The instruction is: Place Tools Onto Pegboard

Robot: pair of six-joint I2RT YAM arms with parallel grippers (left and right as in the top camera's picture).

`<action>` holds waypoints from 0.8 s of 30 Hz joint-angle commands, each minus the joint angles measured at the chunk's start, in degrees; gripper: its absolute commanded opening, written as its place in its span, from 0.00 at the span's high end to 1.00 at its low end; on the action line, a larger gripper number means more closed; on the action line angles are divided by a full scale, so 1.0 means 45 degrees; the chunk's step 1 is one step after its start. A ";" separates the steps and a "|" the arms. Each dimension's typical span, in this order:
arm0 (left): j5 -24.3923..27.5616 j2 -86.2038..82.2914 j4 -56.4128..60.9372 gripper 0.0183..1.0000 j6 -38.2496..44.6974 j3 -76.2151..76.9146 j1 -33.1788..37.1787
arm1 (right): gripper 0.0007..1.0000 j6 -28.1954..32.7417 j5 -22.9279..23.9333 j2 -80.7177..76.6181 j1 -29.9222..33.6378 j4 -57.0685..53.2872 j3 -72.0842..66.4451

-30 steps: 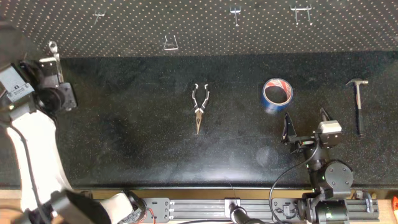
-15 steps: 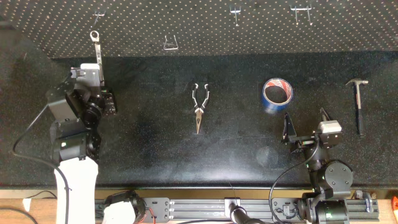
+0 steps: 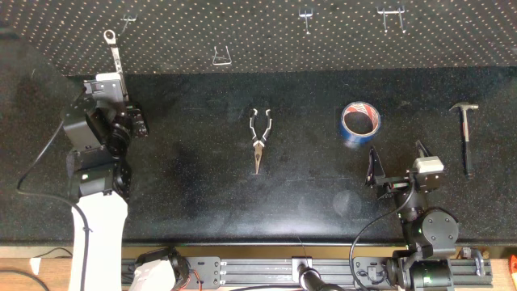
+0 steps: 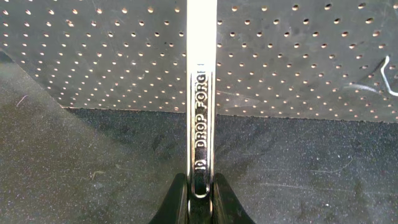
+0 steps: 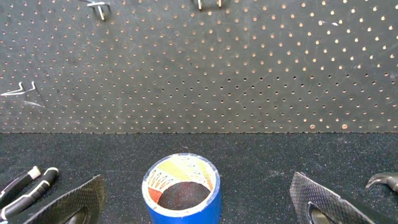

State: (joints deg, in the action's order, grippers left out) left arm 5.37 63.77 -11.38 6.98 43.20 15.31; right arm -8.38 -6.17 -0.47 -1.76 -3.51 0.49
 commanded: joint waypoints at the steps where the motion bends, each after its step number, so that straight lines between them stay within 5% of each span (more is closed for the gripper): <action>1: 0.0690 0.0355 0.0199 0.99 -0.0267 0.0141 -0.0015 | 0.02 -0.0185 -0.0073 0.0092 0.0078 -0.0034 -0.0058; 24: 0.0680 0.2380 0.1685 0.99 -0.0121 0.0141 -0.0015 | 0.02 -0.0185 -0.0073 0.0092 0.0078 -0.0034 -0.0058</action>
State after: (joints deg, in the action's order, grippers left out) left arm 8.34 72.66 -4.16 6.37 43.20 15.25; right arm -8.38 -6.17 -0.47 -1.76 -3.51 0.49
